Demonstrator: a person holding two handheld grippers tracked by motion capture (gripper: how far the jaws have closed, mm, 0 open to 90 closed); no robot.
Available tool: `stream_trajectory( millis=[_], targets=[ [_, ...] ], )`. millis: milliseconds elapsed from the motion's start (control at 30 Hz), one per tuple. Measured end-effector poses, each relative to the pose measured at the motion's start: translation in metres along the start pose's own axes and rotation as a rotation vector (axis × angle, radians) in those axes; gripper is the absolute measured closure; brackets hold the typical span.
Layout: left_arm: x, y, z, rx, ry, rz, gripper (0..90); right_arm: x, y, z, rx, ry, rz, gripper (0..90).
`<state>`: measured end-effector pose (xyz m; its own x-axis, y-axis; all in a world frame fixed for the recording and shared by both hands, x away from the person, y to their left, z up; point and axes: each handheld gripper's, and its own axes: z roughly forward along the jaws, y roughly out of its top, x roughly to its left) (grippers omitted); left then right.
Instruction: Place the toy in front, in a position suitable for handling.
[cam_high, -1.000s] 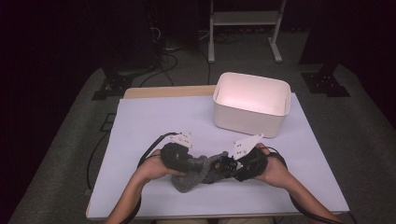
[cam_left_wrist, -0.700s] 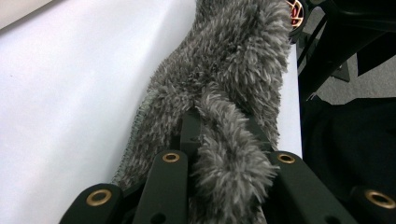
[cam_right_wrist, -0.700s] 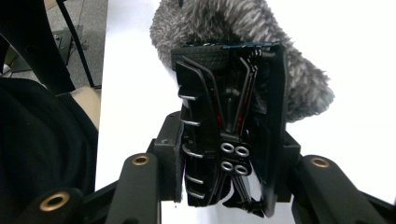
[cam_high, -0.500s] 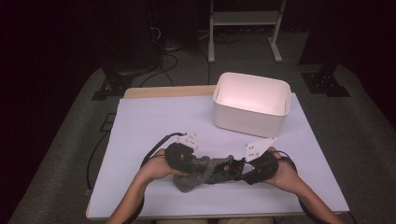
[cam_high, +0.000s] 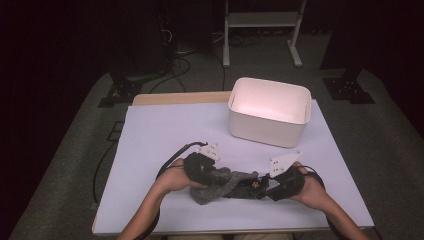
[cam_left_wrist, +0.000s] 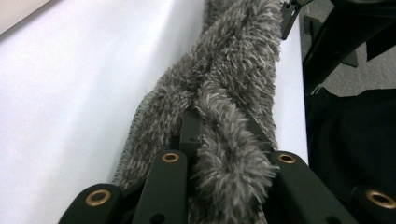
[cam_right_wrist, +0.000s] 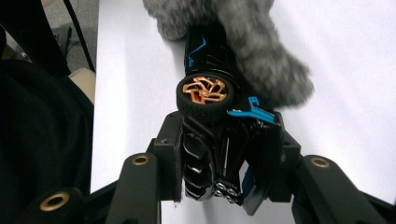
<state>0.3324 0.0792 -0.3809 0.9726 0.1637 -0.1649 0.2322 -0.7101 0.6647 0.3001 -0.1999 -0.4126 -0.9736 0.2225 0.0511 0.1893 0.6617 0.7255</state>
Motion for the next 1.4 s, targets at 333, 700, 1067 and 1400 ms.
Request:
stream_trajectory(
  millis=[333,700,1067,1400],
  targets=[
    [0.005,-0.007,-0.006,0.0,0.015,-0.022,76.0,-0.004,-0.018,0.008,0.039,0.005,0.007,55.1],
    [0.013,-0.025,-0.028,-0.026,0.05,-0.062,76.0,0.0,-0.001,0.022,0.051,0.0,-0.029,49.6],
    [0.017,-0.065,-0.092,-0.07,0.156,-0.131,76.4,-0.004,0.006,0.03,0.062,0.017,-0.024,55.3],
    [0.013,-0.099,-0.169,-0.061,0.318,-0.207,76.3,-0.006,0.006,0.03,0.055,0.028,-0.013,55.3]
  ],
)
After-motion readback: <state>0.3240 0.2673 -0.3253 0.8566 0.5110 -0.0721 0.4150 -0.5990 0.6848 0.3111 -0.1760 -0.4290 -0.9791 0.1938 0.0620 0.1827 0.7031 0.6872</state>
